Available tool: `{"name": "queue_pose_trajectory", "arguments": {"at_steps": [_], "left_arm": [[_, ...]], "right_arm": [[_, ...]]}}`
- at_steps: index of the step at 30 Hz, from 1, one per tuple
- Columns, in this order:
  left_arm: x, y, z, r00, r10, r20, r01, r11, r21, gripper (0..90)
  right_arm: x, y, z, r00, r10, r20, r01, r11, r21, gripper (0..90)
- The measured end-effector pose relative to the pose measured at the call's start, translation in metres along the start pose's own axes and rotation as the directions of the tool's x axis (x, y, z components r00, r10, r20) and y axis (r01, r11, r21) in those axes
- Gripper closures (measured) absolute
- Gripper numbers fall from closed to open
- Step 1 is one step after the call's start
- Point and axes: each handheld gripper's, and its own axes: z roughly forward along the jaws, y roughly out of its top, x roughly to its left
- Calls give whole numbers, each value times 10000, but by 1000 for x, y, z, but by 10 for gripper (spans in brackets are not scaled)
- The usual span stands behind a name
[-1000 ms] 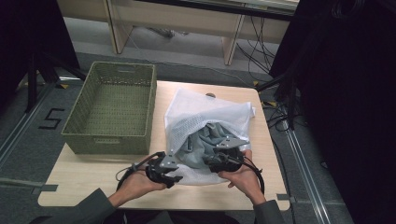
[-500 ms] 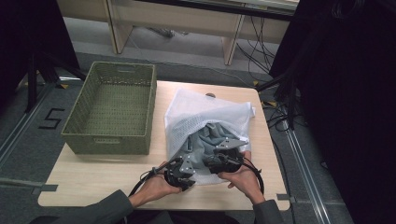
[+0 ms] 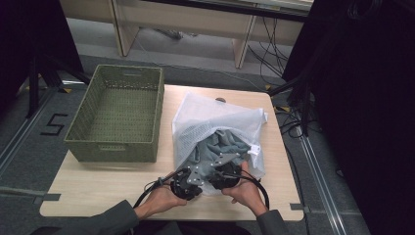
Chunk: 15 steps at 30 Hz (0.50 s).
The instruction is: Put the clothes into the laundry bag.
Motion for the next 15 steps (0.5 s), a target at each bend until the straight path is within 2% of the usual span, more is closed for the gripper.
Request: {"name": "queue_pose_trajectory", "arguments": {"at_steps": [1, 3, 5, 8, 9, 10, 12, 13, 15], "left_arm": [[-1, -1, 0, 10000, -43, 15, 43, 10000, 37, 889], [-1, 0, -1, 9999, 146, -50, -146, 9999, 38, 890], [-1, -1, -1, 10000, -40, 50, 40, 10000, 71, 890], [-1, 0, -1, 9999, 135, 7, -135, 9999, 41, 890], [-1, 0, -1, 9999, 114, 18, -115, 9999, 47, 890], [-2, -1, 0, 9999, -74, 87, 73, 10000, 65, 890], [-1, 0, -1, 9999, 157, 29, -157, 9999, 66, 890], [-1, 0, -1, 9999, 132, 31, -133, 9999, 71, 890], [-1, -1, -1, 10000, 19, 81, -19, 10000, 59, 890]], "right_arm": [[-1, 1, 4, 9996, -254, 78, 252, 9996, 161, 778], [-3, 4, 12, 9988, -278, 397, 277, 9996, 26, 827], [-6, 8, 18, 9974, 3, 715, 4, 10000, -97, 843], [-14, 16, 23, 9921, 255, 1227, -218, 9993, -315, 851], [-17, 19, 25, 9878, 422, 1499, -358, 9983, -457, 854], [-22, 23, 27, 9848, 393, 1693, -303, 9980, -555, 856], [-32, 30, 31, 9775, 656, 2002, -507, 9956, -785, 858], [-37, 34, 34, 9720, 811, 2205, -605, 9933, -983, 857], [-44, 40, 39, 9638, 1013, 2467, -776, 9915, -1042, 858]]}}
